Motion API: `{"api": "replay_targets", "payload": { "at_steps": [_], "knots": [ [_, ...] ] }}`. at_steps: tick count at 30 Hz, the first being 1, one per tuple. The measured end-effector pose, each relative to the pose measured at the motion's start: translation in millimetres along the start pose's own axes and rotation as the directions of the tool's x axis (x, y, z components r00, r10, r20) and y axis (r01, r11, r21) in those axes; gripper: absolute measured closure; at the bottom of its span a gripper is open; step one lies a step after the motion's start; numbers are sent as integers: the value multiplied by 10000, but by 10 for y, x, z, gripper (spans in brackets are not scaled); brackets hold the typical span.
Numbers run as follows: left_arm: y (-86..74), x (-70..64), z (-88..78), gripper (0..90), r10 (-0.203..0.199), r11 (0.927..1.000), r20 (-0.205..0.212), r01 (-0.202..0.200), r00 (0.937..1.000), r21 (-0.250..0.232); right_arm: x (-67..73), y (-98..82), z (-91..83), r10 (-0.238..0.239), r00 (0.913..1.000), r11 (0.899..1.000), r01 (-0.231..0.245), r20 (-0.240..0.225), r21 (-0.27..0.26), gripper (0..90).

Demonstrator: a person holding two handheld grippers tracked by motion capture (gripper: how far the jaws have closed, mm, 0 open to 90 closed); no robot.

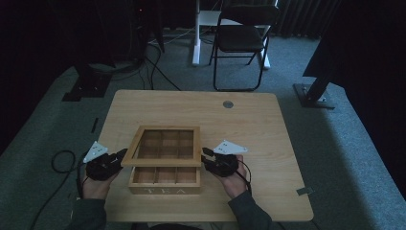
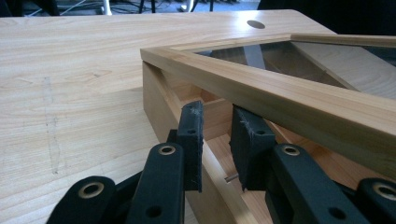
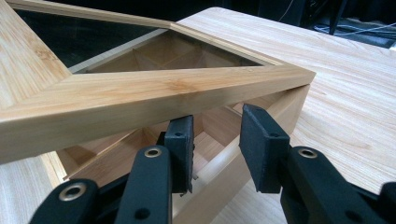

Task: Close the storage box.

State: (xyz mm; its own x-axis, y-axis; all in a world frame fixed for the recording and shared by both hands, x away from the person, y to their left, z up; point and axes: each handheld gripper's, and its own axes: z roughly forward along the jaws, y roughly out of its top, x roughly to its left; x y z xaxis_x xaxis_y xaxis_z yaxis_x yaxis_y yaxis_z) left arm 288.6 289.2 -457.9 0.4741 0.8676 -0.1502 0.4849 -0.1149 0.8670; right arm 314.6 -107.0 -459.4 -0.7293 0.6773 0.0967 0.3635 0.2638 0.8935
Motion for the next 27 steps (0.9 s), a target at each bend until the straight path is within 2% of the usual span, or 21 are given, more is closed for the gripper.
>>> {"api": "replay_targets", "payload": {
  "at_steps": [7,12,27],
  "knots": [
    [-31,14,-13,744,-64,10000,34,64,10000,-6,8,-19,1,-1,10000,10000,1,-7,37,649],
    [-51,7,-23,744,67,10000,-48,-67,10000,66,16,-43,4,-8,10000,9999,9,-6,104,649],
    [-109,8,-32,745,-105,9999,7,105,9999,43,23,-88,13,-10,10000,9998,11,-62,223,652]
  ]
}}
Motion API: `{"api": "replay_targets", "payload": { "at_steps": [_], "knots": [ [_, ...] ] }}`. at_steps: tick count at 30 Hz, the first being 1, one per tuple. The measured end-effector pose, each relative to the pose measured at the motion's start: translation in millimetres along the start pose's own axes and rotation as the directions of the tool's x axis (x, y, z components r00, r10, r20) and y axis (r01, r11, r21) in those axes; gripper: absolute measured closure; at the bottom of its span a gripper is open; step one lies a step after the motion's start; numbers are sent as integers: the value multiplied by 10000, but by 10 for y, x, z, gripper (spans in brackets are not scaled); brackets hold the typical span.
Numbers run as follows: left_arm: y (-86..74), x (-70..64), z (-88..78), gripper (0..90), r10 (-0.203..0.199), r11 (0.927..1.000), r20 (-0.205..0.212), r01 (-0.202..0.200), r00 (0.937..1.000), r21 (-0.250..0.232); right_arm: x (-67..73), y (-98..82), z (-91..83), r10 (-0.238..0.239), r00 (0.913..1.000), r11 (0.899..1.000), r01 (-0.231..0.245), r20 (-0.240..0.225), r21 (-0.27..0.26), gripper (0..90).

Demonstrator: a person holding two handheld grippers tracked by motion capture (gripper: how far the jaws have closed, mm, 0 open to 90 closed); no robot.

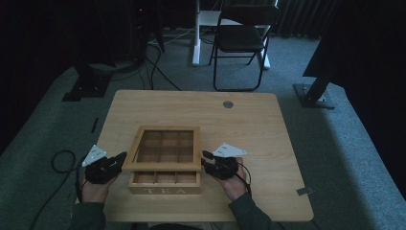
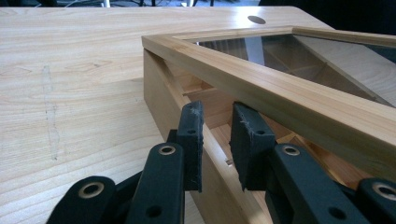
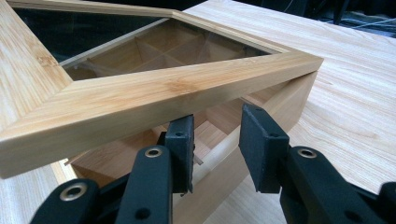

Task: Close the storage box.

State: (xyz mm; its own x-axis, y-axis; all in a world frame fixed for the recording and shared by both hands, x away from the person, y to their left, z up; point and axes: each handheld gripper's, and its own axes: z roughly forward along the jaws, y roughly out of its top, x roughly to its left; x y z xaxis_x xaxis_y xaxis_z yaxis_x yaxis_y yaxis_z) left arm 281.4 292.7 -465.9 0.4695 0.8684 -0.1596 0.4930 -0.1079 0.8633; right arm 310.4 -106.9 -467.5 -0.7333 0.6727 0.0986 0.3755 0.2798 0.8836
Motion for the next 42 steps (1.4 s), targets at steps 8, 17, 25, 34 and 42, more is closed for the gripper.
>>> {"api": "replay_targets", "payload": {
  "at_steps": [8,17,25,34,42],
  "knots": [
    [-22,-2,1,745,-22,10000,5,22,10000,28,6,-17,5,4,10000,10000,-4,16,51,653],
    [-40,-3,-6,745,-44,10000,29,44,10000,39,16,-35,7,19,10000,10000,-19,2,69,655],
    [-52,-6,-9,745,-66,9999,21,66,10000,79,20,-50,8,-17,10000,10000,17,-3,92,655],
    [-68,-10,-14,745,-76,9999,35,76,10000,79,27,-63,10,-4,10000,9999,4,-34,142,656],
    [-82,-14,-24,745,-82,9999,26,81,10000,100,34,-75,12,-14,10000,9998,14,-35,174,656]
  ]
}}
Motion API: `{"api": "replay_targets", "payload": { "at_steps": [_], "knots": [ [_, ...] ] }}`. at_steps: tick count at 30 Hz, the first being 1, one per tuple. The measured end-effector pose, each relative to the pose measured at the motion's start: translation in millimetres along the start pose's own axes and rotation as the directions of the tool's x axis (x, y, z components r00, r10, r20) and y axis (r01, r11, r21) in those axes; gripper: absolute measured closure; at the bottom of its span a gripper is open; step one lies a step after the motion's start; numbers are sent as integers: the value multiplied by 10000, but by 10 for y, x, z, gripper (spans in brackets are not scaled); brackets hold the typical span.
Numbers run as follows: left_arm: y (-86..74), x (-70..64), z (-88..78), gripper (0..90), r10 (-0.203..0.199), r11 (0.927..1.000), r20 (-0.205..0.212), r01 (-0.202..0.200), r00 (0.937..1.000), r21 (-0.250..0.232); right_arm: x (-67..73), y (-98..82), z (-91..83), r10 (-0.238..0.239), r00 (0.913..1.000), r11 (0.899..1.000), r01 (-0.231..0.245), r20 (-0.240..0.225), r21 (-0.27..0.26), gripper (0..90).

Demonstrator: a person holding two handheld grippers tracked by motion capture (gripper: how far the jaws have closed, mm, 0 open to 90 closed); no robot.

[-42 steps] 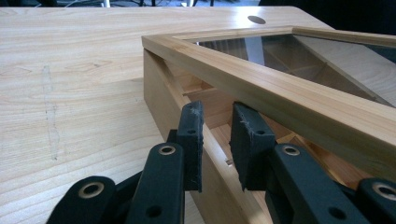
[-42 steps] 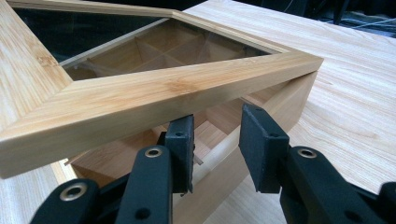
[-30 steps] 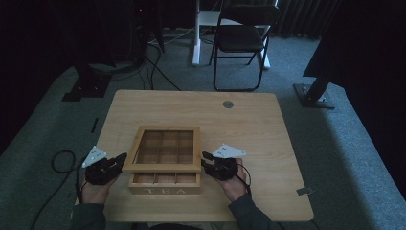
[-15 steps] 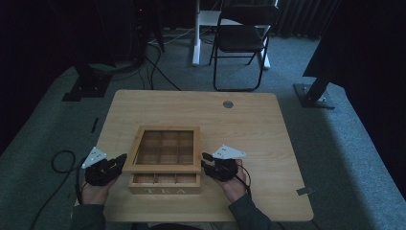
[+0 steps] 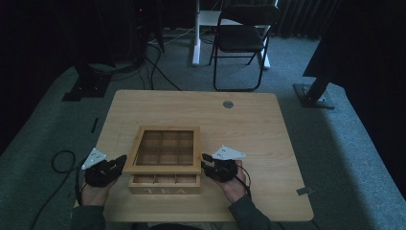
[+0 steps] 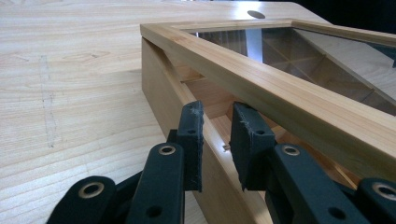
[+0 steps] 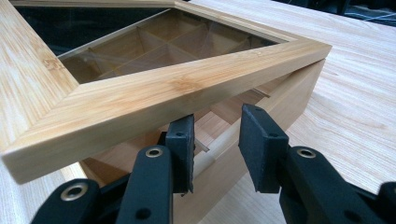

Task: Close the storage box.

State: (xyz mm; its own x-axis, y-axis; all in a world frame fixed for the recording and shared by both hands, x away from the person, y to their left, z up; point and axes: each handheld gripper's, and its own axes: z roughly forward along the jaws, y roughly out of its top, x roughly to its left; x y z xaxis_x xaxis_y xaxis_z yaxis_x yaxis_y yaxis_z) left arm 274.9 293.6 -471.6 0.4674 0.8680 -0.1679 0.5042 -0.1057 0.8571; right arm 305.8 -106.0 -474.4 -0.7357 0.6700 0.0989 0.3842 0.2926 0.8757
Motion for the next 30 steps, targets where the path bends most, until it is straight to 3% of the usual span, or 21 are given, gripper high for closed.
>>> {"api": "replay_targets", "payload": {
  "at_steps": [14,17,19,30],
  "knots": [
    [-34,6,-32,745,-53,10000,-22,53,10000,5,18,-29,-3,7,10000,10000,-7,-23,72,655],
    [-29,33,-81,744,-320,9985,298,333,9990,-433,24,-45,5,-32,10000,9998,32,7,171,656],
    [1,19,-108,744,-201,9982,287,217,9994,-564,35,-84,21,-144,9999,9994,141,75,308,659],
    [-44,31,-69,735,-299,9990,253,307,9992,-323,28,-182,73,153,9998,9992,-149,-114,372,704]
  ]
}}
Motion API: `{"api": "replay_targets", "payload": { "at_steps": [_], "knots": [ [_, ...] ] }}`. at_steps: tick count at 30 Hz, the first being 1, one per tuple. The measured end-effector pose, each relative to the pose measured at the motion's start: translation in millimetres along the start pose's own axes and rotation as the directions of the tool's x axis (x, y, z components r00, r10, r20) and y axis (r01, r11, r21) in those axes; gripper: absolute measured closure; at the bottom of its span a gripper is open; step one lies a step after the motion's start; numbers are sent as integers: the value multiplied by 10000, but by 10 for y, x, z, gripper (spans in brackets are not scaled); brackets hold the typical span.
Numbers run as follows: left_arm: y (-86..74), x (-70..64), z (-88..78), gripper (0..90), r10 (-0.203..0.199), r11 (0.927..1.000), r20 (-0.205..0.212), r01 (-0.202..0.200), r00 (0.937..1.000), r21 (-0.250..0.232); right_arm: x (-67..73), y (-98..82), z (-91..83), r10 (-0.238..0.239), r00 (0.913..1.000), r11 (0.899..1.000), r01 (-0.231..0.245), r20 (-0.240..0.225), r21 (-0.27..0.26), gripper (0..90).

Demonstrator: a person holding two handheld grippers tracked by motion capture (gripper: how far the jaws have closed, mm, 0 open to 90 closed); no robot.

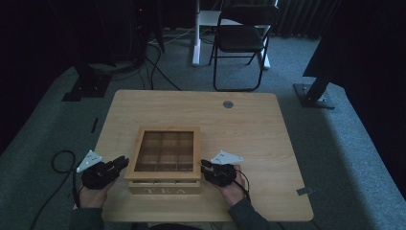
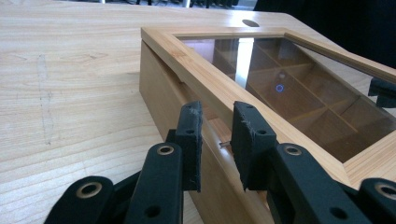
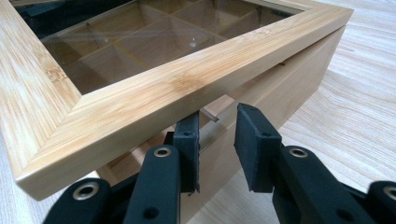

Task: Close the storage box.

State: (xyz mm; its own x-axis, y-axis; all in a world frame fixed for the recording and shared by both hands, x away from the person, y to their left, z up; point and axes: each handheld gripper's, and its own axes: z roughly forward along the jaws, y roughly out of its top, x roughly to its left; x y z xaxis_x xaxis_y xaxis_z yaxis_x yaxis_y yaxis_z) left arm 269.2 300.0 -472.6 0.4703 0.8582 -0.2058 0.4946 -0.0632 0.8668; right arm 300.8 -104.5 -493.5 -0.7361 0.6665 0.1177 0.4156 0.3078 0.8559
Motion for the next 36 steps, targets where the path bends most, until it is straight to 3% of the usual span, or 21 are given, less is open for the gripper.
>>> {"api": "replay_targets", "payload": {
  "at_steps": [10,28,36],
  "knots": [
    [-70,4,37,727,-63,9987,-166,71,9998,498,12,-27,-40,-24,10000,10000,24,43,-18,703],
    [-113,-35,23,727,66,9980,-355,-44,9993,630,48,-66,-75,-366,9988,9992,362,313,142,699],
    [-129,-30,39,728,18,9973,-344,7,9994,728,38,-107,-62,-268,9989,9992,257,391,300,701]
  ]
}}
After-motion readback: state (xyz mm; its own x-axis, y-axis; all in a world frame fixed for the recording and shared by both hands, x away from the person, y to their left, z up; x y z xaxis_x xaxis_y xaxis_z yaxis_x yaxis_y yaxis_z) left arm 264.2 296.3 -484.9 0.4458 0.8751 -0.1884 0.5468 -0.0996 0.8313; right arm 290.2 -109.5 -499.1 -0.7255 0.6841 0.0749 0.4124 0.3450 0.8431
